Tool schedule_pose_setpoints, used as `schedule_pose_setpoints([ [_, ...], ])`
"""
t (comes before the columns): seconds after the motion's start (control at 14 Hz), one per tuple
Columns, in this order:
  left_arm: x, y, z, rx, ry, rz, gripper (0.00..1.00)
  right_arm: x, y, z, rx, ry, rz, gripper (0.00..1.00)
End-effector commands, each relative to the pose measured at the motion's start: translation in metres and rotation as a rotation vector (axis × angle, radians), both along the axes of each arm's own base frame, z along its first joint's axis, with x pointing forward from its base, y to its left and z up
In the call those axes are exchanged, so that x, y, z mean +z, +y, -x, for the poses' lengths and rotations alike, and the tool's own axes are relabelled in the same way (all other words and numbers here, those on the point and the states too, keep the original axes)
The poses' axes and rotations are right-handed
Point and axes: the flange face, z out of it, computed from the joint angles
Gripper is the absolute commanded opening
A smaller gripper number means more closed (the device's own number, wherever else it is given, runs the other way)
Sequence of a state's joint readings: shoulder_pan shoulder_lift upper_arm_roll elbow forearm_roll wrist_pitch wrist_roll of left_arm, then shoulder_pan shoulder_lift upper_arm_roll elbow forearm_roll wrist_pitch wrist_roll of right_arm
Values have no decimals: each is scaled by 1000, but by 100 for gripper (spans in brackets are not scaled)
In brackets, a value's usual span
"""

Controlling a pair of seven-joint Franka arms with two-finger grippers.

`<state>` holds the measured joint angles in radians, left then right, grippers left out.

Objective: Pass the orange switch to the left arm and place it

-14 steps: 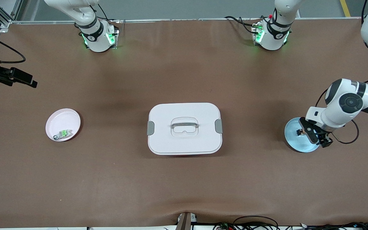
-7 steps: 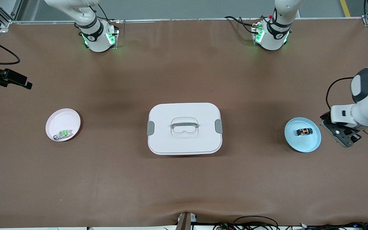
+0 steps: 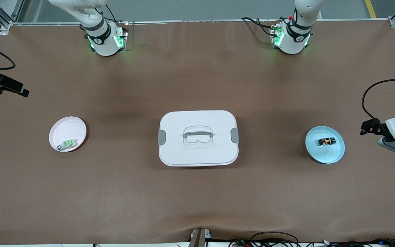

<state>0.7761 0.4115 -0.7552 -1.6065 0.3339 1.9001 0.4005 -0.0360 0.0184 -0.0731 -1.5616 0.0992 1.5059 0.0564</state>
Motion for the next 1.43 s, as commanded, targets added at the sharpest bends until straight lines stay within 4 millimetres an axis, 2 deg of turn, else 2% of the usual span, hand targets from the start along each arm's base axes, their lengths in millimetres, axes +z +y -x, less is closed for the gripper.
schedule_pose_setpoints([
  [0.0,36,-12,8,145,-25,10,100,2,1,-8,19,0,31,100],
  [0.14,56,-24,16,288,-32,45,100,20,-5,-8,14,-31,111,100],
  [0.5,81,-58,29,468,-20,15,100,25,-5,-11,6,-61,117,100],
  [0.86,109,-51,23,448,-75,23,100,25,2,-11,32,-64,116,100],
  [0.93,113,-66,23,431,-83,6,100,24,2,-12,32,-65,116,100],
  [1.08,133,-90,35,426,-112,-9,100,26,2,-14,33,-81,118,100],
  [1.36,151,-123,58,413,-74,-16,100,25,-2,-13,108,-82,116,100],
])
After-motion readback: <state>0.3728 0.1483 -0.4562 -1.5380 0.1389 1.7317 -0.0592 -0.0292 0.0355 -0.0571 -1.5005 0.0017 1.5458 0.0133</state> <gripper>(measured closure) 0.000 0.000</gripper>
